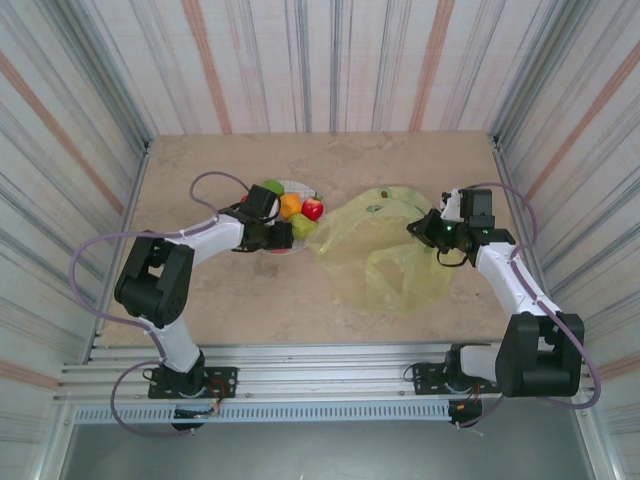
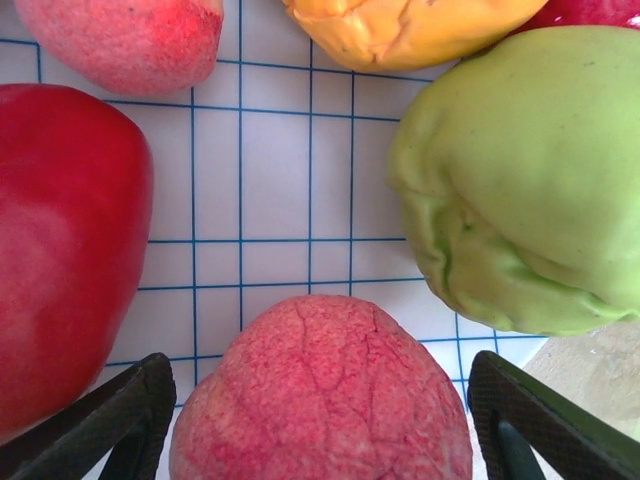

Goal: Place the fruits into the plastic bag

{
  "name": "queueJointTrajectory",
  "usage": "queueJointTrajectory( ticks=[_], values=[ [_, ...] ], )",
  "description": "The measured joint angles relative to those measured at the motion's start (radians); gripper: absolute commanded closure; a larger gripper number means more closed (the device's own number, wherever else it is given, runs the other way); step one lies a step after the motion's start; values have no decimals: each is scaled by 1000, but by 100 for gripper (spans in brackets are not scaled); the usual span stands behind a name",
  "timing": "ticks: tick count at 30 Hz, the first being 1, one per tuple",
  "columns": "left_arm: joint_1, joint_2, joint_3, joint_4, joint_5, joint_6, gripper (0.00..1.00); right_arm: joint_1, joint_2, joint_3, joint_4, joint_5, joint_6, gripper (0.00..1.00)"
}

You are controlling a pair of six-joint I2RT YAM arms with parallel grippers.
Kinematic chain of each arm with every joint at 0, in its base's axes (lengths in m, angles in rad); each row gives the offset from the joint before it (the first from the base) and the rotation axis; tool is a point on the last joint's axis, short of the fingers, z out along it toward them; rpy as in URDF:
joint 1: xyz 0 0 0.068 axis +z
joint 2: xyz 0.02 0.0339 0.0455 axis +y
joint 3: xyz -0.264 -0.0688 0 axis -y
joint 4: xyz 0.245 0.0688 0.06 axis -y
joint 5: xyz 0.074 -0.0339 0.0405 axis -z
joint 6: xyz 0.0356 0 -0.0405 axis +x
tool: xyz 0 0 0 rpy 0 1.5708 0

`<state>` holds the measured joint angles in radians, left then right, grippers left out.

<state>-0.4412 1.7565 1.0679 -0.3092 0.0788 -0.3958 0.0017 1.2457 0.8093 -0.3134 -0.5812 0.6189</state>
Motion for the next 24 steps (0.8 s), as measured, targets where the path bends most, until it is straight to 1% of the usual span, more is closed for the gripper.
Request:
queueJointTrajectory(
  ticks=[6, 12, 15, 20, 22, 24],
  values=[
    [-19, 0, 6, 3, -6, 11, 38, -2, 0, 0, 2, 0, 0, 100],
    [-37, -37, -22, 21, -14, 10, 42, -2, 0, 0, 6, 0, 0, 100],
    [-50, -116, -69, 27, -23, 10, 44, -2, 0, 0, 7, 0, 0, 100],
    [-97, -331, -144, 34, -18, 13, 46, -2, 0, 0, 11, 0, 1, 100],
    [-136, -418, -150, 58, -4, 27, 45, -2, 0, 0, 16, 0, 1, 100],
    [-195, -478, -147, 100, 14, 60, 44, -2, 0, 0, 19, 0, 1, 100]
  ],
)
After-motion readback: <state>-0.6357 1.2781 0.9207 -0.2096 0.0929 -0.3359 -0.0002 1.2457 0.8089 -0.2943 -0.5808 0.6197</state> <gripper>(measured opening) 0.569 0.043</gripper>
